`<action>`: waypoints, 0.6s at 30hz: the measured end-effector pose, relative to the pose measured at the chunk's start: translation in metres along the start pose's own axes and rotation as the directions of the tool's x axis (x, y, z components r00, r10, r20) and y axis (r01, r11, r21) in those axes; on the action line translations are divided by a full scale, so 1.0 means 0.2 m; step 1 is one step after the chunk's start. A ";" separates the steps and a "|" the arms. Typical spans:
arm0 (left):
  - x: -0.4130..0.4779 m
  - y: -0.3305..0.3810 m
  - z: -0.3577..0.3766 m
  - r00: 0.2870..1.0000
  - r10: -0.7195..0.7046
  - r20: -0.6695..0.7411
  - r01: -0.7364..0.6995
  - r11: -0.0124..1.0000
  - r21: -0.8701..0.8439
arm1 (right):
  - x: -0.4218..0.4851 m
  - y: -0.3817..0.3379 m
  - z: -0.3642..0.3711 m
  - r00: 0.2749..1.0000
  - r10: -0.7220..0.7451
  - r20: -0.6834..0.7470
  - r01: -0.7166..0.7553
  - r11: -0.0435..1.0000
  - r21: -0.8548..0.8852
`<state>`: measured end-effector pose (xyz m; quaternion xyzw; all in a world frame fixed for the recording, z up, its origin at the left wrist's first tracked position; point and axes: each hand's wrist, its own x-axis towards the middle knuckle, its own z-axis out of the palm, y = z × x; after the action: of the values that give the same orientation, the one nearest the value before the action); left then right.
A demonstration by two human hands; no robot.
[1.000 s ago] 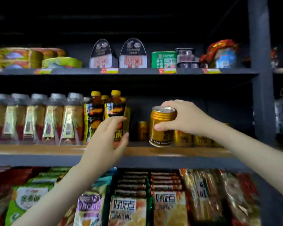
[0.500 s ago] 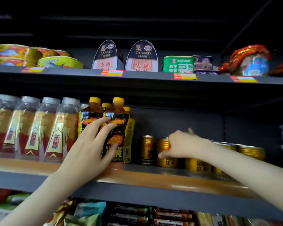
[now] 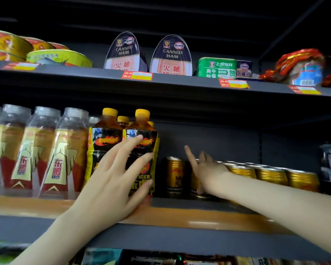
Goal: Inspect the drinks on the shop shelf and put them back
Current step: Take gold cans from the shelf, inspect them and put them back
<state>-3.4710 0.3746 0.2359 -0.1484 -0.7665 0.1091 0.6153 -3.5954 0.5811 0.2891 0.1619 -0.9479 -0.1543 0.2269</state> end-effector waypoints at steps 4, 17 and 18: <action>-0.01 0.00 0.01 1.000 -0.005 -0.013 0.004 1.000 -0.023 | 0.06 -0.01 0.05 0.997 -0.048 -0.064 0.045 0.998 -0.048; -0.02 0.01 0.03 0.998 -0.015 -0.060 0.013 0.999 -0.030 | 0.11 -0.11 0.01 0.941 -0.312 -0.135 0.320 0.946 0.047; -0.02 0.01 0.03 0.998 -0.015 -0.063 0.013 0.999 -0.031 | 0.09 -0.10 0.00 0.940 -0.316 -0.125 0.324 0.945 0.045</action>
<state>-3.4764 0.3753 0.2296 -0.1556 -0.7494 0.0883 0.6375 -3.6057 0.5560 0.2881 0.3297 -0.8987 -0.1487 0.2480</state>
